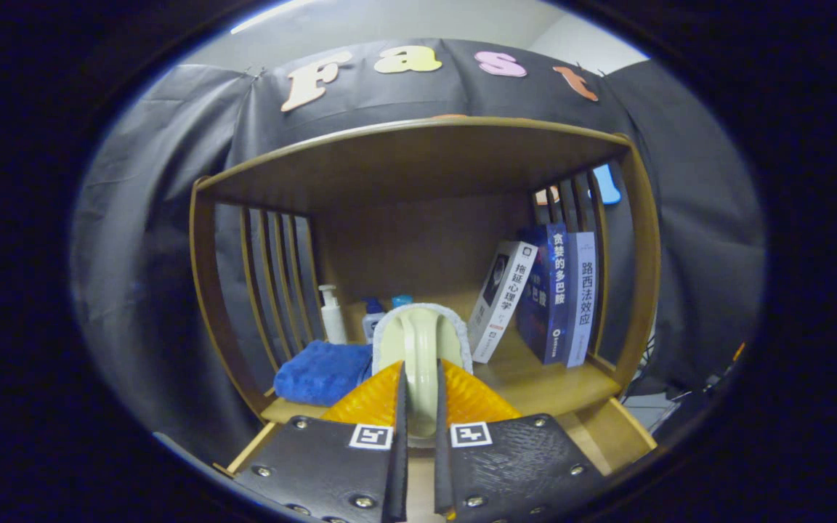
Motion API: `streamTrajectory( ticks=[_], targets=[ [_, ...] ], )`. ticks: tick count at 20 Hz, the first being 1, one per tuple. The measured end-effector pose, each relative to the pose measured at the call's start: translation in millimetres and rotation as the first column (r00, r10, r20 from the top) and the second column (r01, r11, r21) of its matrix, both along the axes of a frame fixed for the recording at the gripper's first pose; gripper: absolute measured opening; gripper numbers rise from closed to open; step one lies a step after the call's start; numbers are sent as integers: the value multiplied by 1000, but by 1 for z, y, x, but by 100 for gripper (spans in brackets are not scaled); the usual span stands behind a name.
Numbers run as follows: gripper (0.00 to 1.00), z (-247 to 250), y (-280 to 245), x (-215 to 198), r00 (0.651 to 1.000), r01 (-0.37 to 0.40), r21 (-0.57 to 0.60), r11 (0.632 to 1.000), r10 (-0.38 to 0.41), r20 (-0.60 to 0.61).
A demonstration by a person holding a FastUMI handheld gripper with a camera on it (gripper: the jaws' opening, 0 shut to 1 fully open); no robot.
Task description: Pull open the drawer, take out the items inside it, and place them on the countertop above the cabinet.
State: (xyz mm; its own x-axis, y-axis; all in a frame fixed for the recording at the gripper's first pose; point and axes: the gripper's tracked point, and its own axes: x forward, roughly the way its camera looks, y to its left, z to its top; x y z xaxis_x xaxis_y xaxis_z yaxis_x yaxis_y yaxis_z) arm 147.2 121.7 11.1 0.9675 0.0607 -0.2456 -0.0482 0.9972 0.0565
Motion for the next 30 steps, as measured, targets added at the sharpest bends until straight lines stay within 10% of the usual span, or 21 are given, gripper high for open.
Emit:
streamTrajectory(
  ticks=[8, 17, 30],
  targets=[
    [15, -5, 12, 56, 989, 46, 70, 996, -35, -147],
    [15, -106, -18, 111, 924, 40, -194, 980, -110, -365],
    [33, -140, 3, 149, 954, 23, -157, 987, -68, -293]
  ],
)
